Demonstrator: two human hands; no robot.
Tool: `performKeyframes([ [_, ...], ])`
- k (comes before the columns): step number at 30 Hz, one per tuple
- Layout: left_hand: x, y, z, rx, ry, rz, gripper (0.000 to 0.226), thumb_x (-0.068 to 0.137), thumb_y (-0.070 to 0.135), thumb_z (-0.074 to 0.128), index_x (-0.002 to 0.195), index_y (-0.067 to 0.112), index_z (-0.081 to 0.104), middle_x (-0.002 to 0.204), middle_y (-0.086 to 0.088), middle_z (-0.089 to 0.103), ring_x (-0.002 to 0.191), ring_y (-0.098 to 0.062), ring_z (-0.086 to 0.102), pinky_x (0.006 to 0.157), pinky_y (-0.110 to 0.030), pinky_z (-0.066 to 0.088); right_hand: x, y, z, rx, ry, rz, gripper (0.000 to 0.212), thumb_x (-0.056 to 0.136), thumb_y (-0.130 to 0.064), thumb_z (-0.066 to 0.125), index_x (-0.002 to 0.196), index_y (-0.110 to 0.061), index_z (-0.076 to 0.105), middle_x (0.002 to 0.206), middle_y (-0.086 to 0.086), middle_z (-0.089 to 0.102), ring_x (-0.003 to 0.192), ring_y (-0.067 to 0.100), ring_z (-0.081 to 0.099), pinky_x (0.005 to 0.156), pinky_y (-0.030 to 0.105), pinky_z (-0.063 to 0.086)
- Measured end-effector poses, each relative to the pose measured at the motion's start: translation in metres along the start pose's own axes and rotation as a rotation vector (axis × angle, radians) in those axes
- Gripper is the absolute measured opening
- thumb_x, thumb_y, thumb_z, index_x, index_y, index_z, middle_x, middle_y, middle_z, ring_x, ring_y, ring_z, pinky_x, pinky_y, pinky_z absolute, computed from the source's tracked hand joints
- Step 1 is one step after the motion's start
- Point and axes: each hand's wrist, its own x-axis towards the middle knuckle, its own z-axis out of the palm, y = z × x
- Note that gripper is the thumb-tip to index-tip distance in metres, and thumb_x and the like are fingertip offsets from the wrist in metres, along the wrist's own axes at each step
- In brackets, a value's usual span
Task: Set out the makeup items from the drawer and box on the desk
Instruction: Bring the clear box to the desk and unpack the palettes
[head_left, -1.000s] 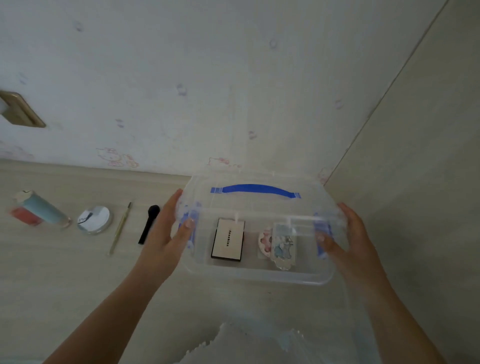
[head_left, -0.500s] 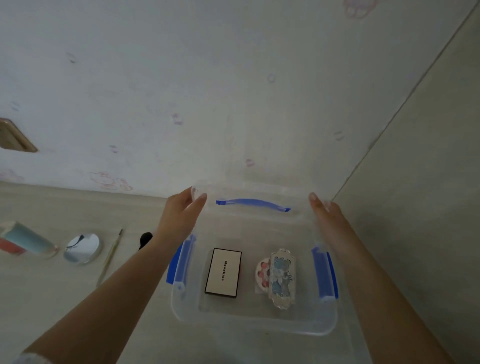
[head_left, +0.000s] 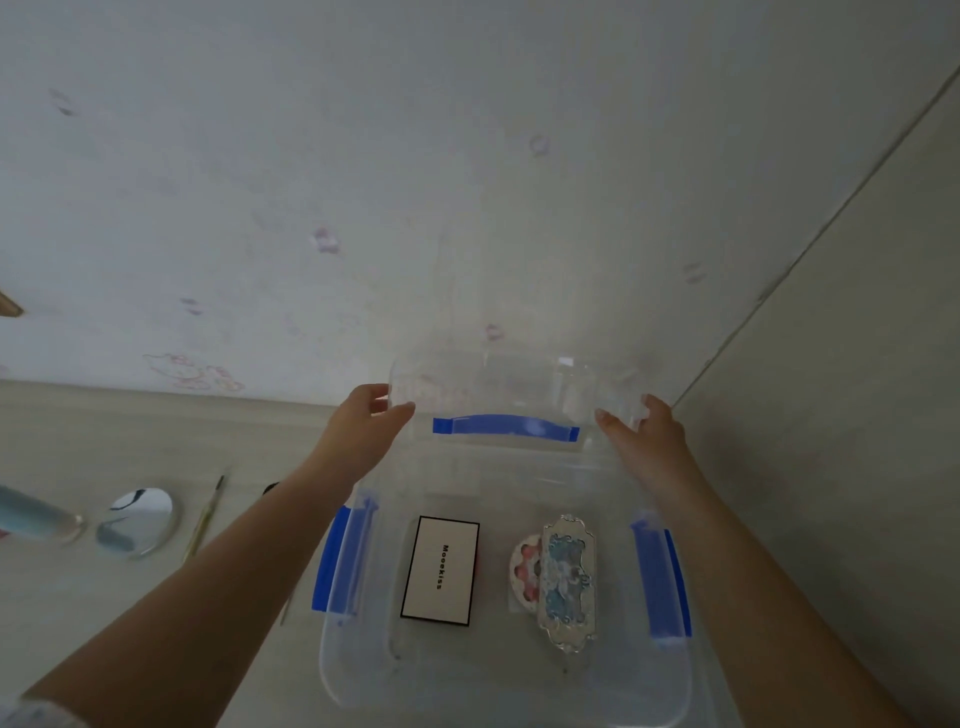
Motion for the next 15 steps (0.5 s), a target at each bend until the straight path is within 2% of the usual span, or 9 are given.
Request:
performKeyframes([
  [7,0.002,-0.0019,0.0039,-0.013,-0.095,-0.042,0.043,0.093,0.03,0.053,0.133,0.014,0.05,0.124,-0.008,0.061,0.107,-0.021,0.057,0.098,-0.041,0.046,0.0048,0.0078,0.0033,-0.05,-0.04,0.021,0.083,0.085,-0.049,0.061,0.149,-0.022,0.016,0.153,0.013,0.025,0.133,0.031,0.04,0.102,0.042,0.04],
  [15,0.0036,-0.0045,0.0052,-0.021,-0.117,-0.041,0.048,0.093,0.034,0.054,0.137,0.017,0.044,0.128,-0.004,0.059,0.107,-0.019,0.056,0.089,-0.035,0.047,0.0073,0.0081,0.0042,-0.043,-0.069,0.021,0.084,0.086,-0.048,0.06,0.15,-0.025,0.011,0.155,0.01,0.024,0.138,0.029,0.034,0.106,0.042,0.035],
])
